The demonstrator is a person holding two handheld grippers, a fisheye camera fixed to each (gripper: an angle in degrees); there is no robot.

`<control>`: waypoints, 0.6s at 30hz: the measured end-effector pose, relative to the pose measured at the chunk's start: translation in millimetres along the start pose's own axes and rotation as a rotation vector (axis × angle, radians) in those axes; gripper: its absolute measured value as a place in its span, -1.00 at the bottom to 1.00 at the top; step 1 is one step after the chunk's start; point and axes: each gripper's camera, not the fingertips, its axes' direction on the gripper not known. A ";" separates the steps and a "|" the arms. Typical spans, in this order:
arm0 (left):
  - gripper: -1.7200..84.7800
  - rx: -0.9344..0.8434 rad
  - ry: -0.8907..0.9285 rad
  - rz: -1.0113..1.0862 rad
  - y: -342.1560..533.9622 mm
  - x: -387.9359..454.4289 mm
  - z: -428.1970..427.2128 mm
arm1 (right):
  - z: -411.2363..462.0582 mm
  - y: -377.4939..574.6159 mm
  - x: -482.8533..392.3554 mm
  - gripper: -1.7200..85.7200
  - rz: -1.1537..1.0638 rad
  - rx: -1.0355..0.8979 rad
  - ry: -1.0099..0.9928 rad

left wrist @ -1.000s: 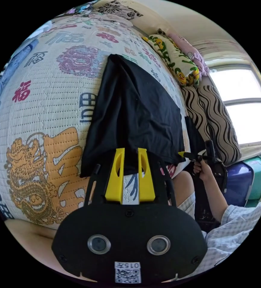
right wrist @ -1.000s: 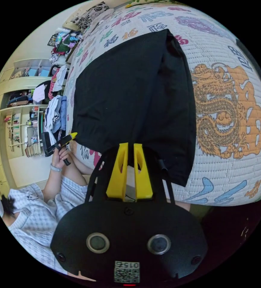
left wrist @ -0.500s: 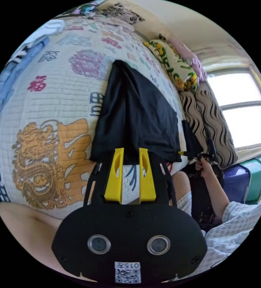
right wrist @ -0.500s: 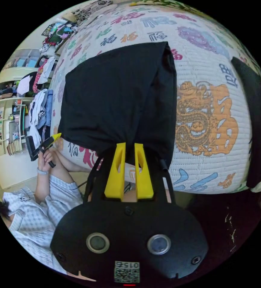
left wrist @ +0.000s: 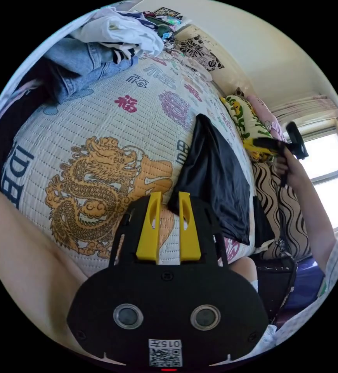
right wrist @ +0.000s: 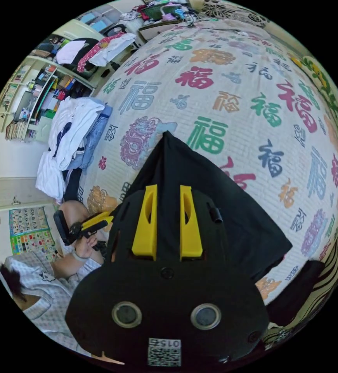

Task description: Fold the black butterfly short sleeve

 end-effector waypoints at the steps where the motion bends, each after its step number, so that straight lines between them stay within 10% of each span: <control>1: -0.85 -0.015 0.056 -0.009 3.3 -5.0 5.3 | 6.4 -24.7 -14.4 -0.76 -0.013 -0.013 0.012; 18: -0.96 0.019 0.098 -0.013 68.7 -30.3 29.5 | 36.8 -156.0 -82.0 -0.92 -0.086 -0.227 0.357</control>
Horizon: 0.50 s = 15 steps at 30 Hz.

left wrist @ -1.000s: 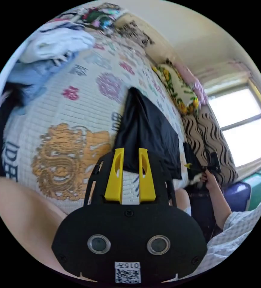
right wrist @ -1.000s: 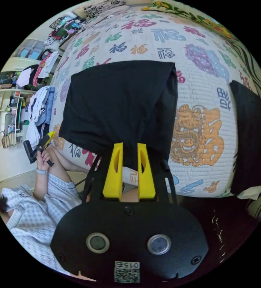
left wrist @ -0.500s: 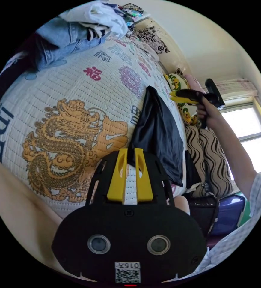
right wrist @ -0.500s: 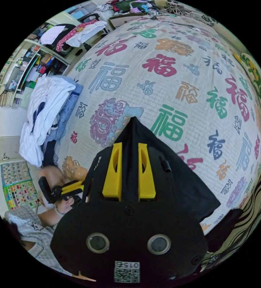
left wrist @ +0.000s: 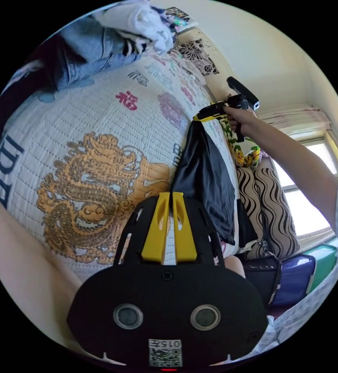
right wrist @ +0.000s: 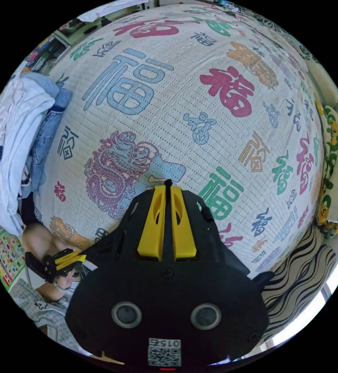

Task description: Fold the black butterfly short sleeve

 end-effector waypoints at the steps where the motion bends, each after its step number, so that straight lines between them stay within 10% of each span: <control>1: -0.96 0.025 -0.022 0.036 6.1 4.6 -8.4 | -11.2 3.7 5.1 -0.93 0.005 0.041 -0.037; 15: -0.96 0.104 0.034 0.637 95.4 134.6 -47.1 | -91.6 176.4 158.5 -0.94 -0.015 0.470 -0.559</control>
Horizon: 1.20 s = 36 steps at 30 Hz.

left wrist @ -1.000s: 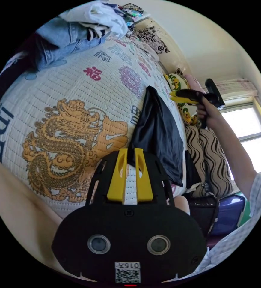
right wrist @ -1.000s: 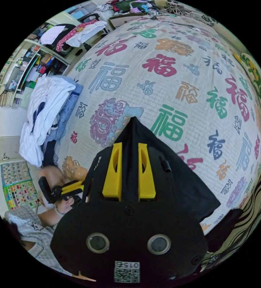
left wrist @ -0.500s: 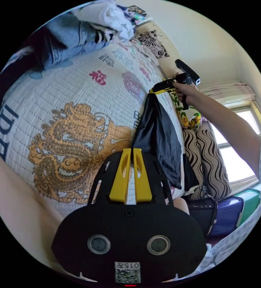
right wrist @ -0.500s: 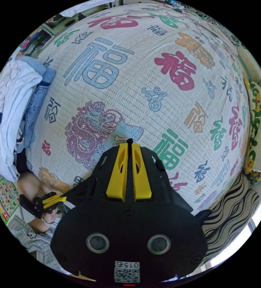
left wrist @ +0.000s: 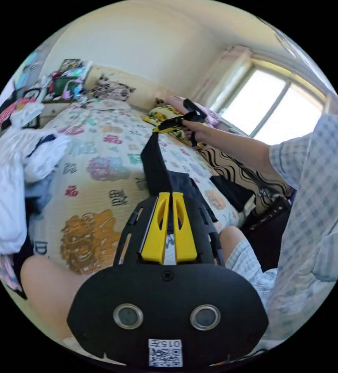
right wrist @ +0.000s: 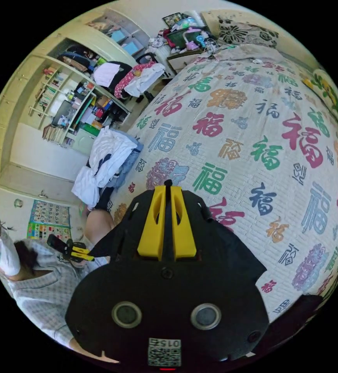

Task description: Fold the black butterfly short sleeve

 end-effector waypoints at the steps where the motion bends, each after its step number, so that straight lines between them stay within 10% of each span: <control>1: -0.96 -0.014 0.036 0.052 -1.7 19.2 13.3 | -17.2 19.7 22.3 -0.94 0.040 0.032 -0.030; 14: -0.96 -0.266 0.107 0.360 20.5 167.9 185.4 | -61.8 180.0 248.7 -0.94 0.348 0.171 -0.225; 27: -0.97 -0.469 0.126 0.416 18.4 175.6 238.8 | -61.6 232.0 293.8 -0.94 0.378 0.238 -0.306; 36: -0.97 -0.016 0.122 -0.097 -35.3 46.4 75.2 | -96.9 153.2 202.0 -0.94 0.137 0.262 -0.230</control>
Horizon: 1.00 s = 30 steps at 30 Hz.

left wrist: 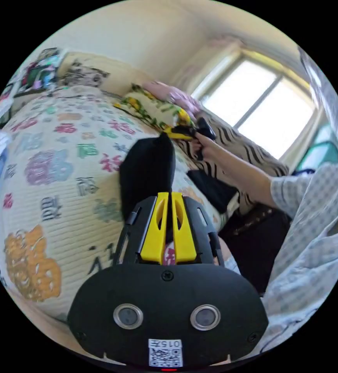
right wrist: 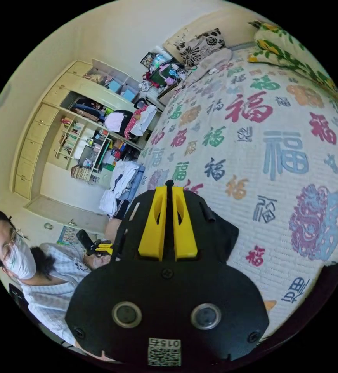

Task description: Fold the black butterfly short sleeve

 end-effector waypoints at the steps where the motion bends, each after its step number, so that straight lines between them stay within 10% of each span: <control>1: -0.97 0.046 -0.052 -0.072 -1.2 -20.6 -25.3 | 18.6 -19.2 -16.8 -0.94 -0.030 -0.014 -0.025; 11: -0.97 0.114 -0.332 -0.385 18.1 -109.9 -105.4 | 256.6 -87.5 -74.2 -0.89 -0.001 -0.343 -0.025; 21: -0.97 0.028 -0.350 -0.615 13.3 -169.4 -123.4 | 206.7 13.5 -37.7 -0.82 -0.142 -0.300 0.430; 30: -0.87 -0.037 -0.132 -0.260 -71.8 -160.3 -94.2 | 229.9 139.5 24.0 -0.81 0.082 -0.312 0.368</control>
